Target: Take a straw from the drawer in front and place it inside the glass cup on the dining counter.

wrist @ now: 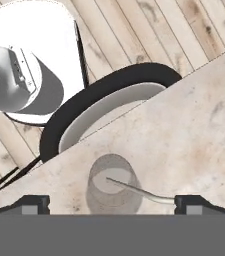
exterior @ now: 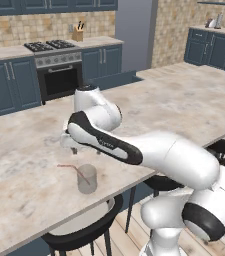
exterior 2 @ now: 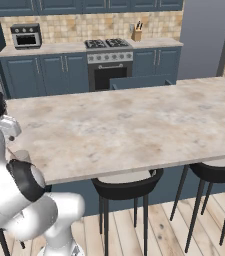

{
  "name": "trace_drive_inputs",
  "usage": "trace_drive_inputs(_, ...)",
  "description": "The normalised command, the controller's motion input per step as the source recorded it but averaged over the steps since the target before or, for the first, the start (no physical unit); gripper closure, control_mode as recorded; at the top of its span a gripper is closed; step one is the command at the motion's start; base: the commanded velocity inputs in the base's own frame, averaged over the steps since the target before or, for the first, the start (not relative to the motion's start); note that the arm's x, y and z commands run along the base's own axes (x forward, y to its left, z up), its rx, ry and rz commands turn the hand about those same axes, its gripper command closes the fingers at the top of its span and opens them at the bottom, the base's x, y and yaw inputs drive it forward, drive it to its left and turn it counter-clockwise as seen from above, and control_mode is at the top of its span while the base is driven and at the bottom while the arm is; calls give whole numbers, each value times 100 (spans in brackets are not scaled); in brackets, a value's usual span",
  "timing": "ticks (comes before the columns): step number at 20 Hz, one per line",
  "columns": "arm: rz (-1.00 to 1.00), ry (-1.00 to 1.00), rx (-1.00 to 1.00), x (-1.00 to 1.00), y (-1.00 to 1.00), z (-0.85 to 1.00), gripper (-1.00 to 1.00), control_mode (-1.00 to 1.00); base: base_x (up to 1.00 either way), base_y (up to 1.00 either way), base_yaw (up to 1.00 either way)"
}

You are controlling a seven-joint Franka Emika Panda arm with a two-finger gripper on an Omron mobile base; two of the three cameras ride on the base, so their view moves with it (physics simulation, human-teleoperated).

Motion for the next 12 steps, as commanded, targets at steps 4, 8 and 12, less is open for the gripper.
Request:
trace_drive_inputs(4, 2, -45, 0, -99, -25, 48, -100, -100, 0, 0, 0)
trace_drive_inputs(8, 0, -17, 1, -73, -37, 48, -100, -100, 0, 0, 0)
trace_drive_inputs(12, 1, -1, 7, -59, -45, 52, -100, -100, 0, 0, 0)
